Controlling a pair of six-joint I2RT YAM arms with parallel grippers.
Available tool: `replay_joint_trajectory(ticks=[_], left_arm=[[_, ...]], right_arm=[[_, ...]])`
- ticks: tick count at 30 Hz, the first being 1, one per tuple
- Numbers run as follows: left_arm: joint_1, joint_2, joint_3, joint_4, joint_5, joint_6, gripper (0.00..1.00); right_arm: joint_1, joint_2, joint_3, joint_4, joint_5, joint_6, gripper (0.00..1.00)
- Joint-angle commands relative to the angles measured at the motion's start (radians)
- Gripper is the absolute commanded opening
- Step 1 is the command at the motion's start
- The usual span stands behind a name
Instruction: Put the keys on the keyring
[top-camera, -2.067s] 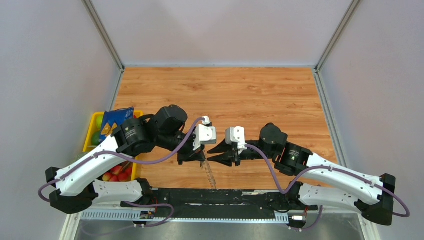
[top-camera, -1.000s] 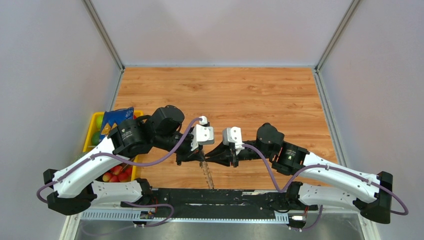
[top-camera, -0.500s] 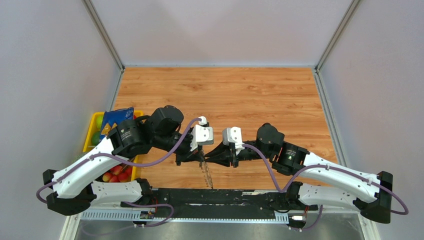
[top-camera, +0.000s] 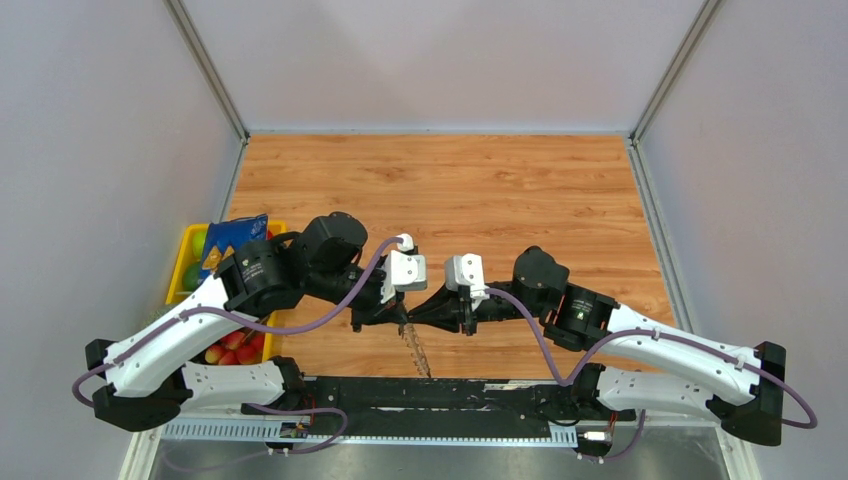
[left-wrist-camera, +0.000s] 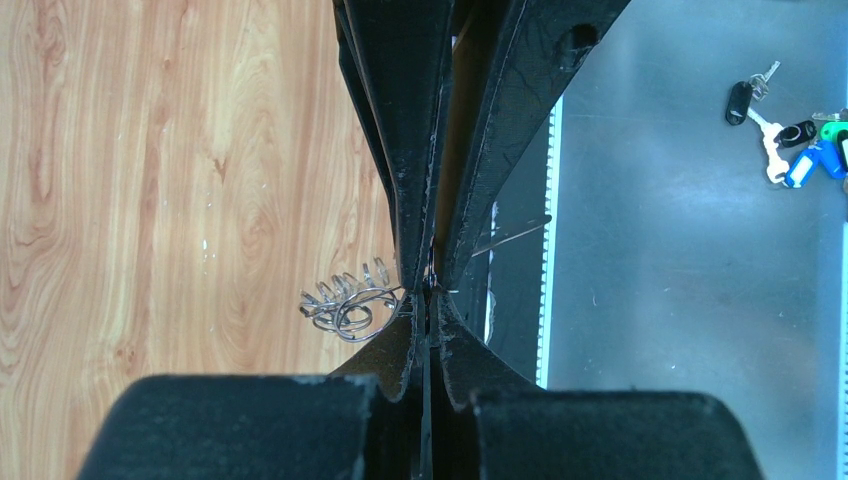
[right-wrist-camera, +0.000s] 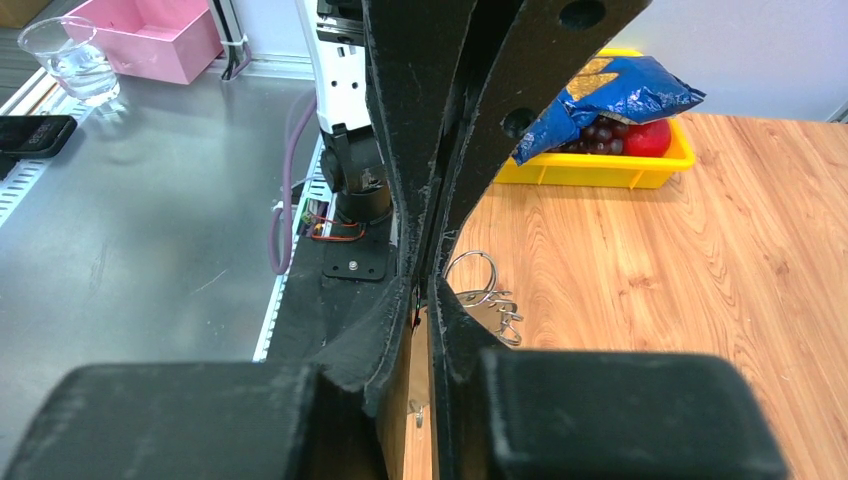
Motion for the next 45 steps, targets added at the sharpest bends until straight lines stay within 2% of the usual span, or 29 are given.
replay_joint_trajectory(ticks=[1, 5, 9, 18, 19, 20, 24, 28, 33, 45], left_arm=[[-0.005, -0.028, 0.006, 0.045, 0.013, 0.027, 0.0], [-0.005, -0.03, 0.007, 0.046, 0.012, 0.026, 0.0], [-0.005, -0.031, 0.007, 0.049, 0.016, 0.027, 0.0], [-0.005, -0.034, 0.003, 0.056, 0.027, 0.03, 0.0], [-0.006, -0.036, 0.003, 0.063, 0.025, 0.03, 0.02], [-0.006, -0.045, 0.002, 0.07, 0.023, 0.03, 0.1], [-0.006, -0.112, -0.03, 0.167, 0.011, 0.02, 0.27], [-0.006, -0.194, -0.067, 0.293, 0.041, -0.007, 0.38], [-0.005, -0.279, -0.127, 0.456, 0.059, -0.048, 0.4], [-0.005, -0.309, -0.225, 0.741, 0.087, -0.146, 0.4]], right_arm=[[0.011, 0.004, 0.045, 0.05, -0.009, 0.015, 0.12], [0.01, 0.01, 0.045, 0.046, -0.006, 0.016, 0.1], [0.01, 0.014, 0.049, 0.045, -0.004, 0.018, 0.0], [0.012, 0.002, 0.061, 0.048, -0.004, 0.042, 0.0], [0.013, -0.004, 0.059, 0.052, 0.003, 0.054, 0.0], [0.014, -0.012, 0.055, 0.061, 0.008, 0.065, 0.0], [0.028, -0.057, 0.031, 0.11, 0.057, 0.11, 0.0], [0.045, -0.112, 0.001, 0.166, 0.116, 0.163, 0.0], [0.064, -0.169, -0.035, 0.248, 0.175, 0.189, 0.0], [0.072, -0.254, -0.173, 0.655, 0.225, 0.219, 0.0]])
